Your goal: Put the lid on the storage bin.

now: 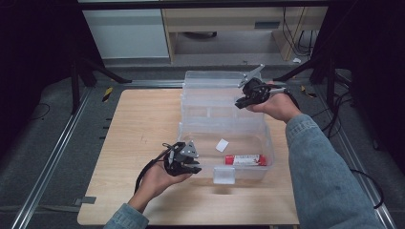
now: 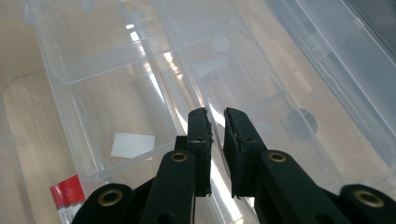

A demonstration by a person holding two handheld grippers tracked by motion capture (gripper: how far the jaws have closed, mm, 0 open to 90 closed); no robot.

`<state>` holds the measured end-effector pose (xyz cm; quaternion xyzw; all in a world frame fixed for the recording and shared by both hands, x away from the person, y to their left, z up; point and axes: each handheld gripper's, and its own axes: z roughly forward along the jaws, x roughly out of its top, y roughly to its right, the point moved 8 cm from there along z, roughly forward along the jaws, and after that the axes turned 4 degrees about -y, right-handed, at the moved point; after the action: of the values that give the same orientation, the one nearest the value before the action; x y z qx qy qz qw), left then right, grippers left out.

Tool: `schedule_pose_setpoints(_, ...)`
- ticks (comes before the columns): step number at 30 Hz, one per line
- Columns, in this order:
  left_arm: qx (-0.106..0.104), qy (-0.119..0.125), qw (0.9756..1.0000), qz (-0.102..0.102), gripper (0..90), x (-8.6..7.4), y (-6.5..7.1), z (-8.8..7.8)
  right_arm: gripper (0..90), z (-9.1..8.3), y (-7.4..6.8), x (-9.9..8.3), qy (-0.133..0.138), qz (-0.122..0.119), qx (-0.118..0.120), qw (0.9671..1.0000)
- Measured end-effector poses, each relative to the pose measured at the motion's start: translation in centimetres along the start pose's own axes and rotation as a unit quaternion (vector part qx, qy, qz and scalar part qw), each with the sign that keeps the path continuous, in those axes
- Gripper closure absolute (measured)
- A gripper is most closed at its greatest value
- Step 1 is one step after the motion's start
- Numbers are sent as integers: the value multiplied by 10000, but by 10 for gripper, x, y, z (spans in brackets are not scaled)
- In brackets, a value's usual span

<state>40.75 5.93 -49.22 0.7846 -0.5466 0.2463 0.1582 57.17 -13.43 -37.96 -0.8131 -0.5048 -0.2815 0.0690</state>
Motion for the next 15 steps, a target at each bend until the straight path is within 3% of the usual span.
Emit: schedule_pose_setpoints(15, 55, -24, 10000, -11, 732, 1, -1, 0, 815, -17, -16, -2, 145, -75, 0, 9999)
